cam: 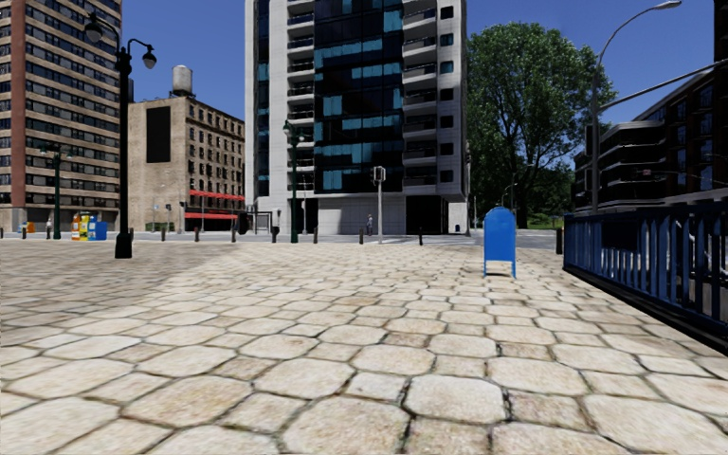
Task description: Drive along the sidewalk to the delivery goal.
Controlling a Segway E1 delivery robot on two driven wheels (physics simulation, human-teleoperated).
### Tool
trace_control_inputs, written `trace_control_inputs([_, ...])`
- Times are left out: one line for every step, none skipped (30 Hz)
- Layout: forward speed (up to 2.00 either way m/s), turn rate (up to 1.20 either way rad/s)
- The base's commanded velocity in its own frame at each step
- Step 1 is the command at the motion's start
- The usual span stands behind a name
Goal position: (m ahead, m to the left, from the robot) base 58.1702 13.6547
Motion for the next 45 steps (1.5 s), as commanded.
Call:
trace_control_inputs([1.92,0.00])
trace_control_inputs([1.92,0.00])
trace_control_inputs([1.92,0.00])
trace_control_inputs([1.92,0.00])
trace_control_inputs([1.92,0.00])
trace_control_inputs([1.92,0.00])
trace_control_inputs([1.92,0.00])
trace_control_inputs([1.92,0.00])
trace_control_inputs([1.92,0.00])
trace_control_inputs([1.92,0.00])
trace_control_inputs([1.92,0.00])
trace_control_inputs([1.92,0.00])
trace_control_inputs([1.92,0.00])
trace_control_inputs([1.92,0.00])
trace_control_inputs([1.92,0.00])
trace_control_inputs([1.92,0.00])
trace_control_inputs([1.92,0.00])
trace_control_inputs([1.92,0.00])
trace_control_inputs([1.92,0.00])
trace_control_inputs([1.92,0.00])
trace_control_inputs([1.92,0.00])
trace_control_inputs([1.92,0.00])
trace_control_inputs([1.92,0.00])
trace_control_inputs([1.92,0.00])
trace_control_inputs([1.92,0.00])
trace_control_inputs([1.92,-0.07])
trace_control_inputs([1.92,-0.16])
trace_control_inputs([1.92,-0.26])
trace_control_inputs([1.92,-0.34])
trace_control_inputs([1.92,-0.36])
trace_control_inputs([1.92,-0.37])
trace_control_inputs([1.92,-0.37])
trace_control_inputs([1.92,-0.37])
trace_control_inputs([1.92,-0.37])
trace_control_inputs([1.92,-0.37])
trace_control_inputs([1.92,-0.37])
trace_control_inputs([1.92,-0.37])
trace_control_inputs([1.92,-0.37])
trace_control_inputs([1.92,-0.37])
trace_control_inputs([1.92,-0.37])
trace_control_inputs([1.92,-0.37])
trace_control_inputs([1.92,-0.36])
trace_control_inputs([1.92,-0.34])
trace_control_inputs([1.92,-0.33])
trace_control_inputs([1.92,-0.32])
